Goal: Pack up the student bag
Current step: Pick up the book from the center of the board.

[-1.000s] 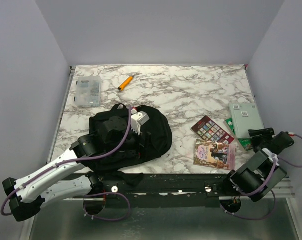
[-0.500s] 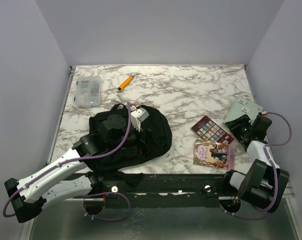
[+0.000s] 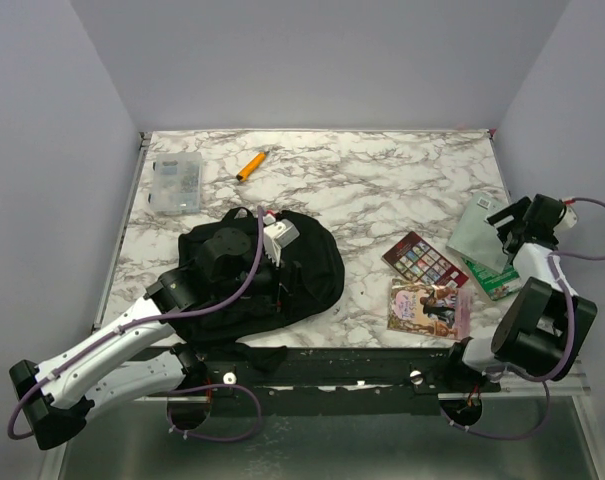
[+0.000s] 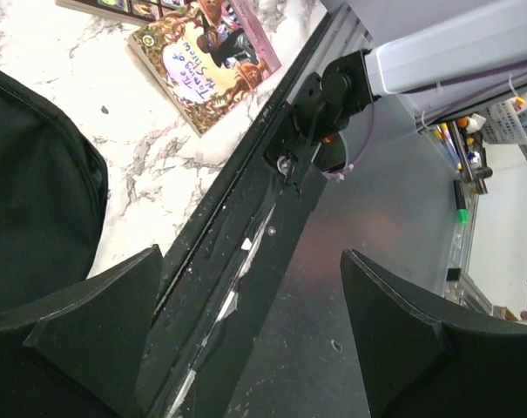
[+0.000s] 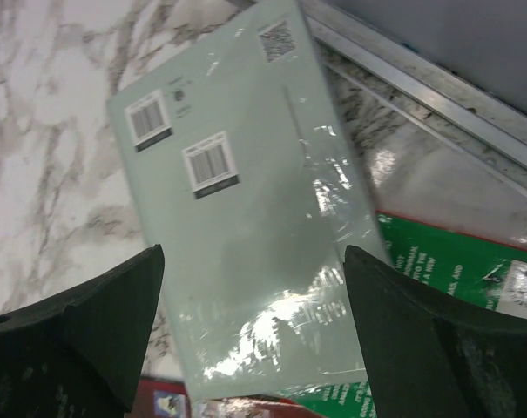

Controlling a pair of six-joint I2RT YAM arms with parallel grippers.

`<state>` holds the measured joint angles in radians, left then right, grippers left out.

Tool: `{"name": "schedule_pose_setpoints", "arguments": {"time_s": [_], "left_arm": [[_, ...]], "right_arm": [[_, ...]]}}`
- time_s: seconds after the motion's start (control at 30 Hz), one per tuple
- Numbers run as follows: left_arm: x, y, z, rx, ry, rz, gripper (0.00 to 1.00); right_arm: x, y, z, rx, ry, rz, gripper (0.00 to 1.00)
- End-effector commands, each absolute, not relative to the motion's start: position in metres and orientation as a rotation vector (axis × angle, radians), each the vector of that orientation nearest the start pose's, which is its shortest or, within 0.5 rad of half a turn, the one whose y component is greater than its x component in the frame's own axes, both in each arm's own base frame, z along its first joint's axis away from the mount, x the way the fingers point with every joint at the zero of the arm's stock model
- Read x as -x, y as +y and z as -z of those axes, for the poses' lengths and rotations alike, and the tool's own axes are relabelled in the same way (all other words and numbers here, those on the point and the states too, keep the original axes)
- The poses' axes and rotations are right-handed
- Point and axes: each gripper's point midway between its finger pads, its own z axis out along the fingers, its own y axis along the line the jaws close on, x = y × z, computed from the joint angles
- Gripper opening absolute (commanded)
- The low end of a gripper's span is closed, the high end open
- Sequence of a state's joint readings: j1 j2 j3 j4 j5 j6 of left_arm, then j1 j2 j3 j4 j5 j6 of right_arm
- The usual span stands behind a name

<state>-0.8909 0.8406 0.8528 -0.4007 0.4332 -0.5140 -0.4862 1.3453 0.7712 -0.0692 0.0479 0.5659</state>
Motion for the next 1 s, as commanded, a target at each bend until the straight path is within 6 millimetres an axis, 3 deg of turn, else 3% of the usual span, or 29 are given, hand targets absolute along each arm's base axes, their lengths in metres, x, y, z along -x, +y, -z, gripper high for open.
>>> {"name": "schedule_pose_setpoints", "arguments": {"time_s": [0.0,0.2,0.33,0.57,0.8,0.97], "left_arm": [[-0.091,-0.273,-0.266,-0.803,2.035,1.350,0.86],[-0.091,-0.279,-0.268,-0.780,2.070,1.389,0.86],[-0.093,-0.282,-0.269,-0.765,2.072,1.401,0.86],[-0.093,-0.286,-0.274,-0.764,2.073,1.418,0.86],[-0.095,-0.289,-0.273,-0.764,2.081,1.420,0.86],[-0.095,-0.291,-0.271,-0.765,2.090,1.425,0.86]], "right_arm": [[-0.335,-0.201,-0.098,-1.221,1.854,0.151,0.88],[-0.338,-0.207,-0.080,-1.210,1.857,0.095,0.89],[-0.342,-0.210,-0.068,-1.202,1.859,-0.038,0.89],[-0.362,-0.193,-0.051,-1.159,1.883,-0.243,0.88],[-0.367,-0.176,-0.044,-1.126,1.864,-0.359,0.82],[-0.368,-0.175,-0.032,-1.175,1.844,-0.387,0.79]]}}
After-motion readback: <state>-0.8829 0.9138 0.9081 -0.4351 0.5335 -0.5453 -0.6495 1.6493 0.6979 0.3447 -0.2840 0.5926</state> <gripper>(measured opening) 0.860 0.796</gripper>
